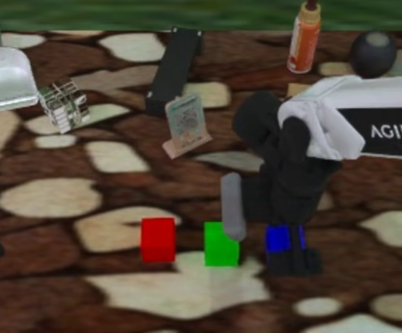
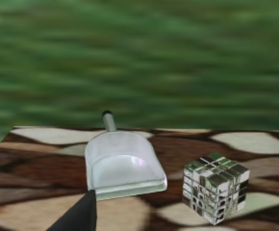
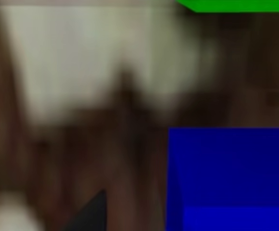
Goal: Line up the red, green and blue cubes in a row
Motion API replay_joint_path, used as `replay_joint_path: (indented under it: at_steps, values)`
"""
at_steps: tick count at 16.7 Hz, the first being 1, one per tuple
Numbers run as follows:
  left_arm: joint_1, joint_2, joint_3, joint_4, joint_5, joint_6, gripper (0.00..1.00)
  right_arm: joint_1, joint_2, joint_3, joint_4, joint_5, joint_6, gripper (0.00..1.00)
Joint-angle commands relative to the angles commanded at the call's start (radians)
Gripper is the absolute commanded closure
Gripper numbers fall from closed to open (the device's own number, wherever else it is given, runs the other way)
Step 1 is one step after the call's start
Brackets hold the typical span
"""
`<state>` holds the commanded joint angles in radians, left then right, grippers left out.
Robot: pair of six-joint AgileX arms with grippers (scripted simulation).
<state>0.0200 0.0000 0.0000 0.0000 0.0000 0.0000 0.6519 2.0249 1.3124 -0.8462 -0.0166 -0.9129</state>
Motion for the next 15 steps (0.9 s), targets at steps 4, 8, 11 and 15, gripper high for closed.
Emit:
replay_joint_path:
  at_steps: [4,8,11,15]
  values:
    - [0.0,0.0,0.0,0.0,0.0,0.0,0.0,-0.001,-0.001,0.0,0.0,0.0,0.0,0.0]
    - [0.0,0.0,0.0,0.0,0.0,0.0,0.0,0.003,-0.023,0.048,-0.072,-0.001,-0.005,0.0]
    - [0.0,0.0,0.0,0.0,0.0,0.0,0.0,0.004,-0.063,0.117,-0.186,-0.001,-0.007,0.0]
    - [0.0,0.0,0.0,0.0,0.0,0.0,0.0,0.003,-0.094,0.161,-0.254,-0.001,-0.006,0.0]
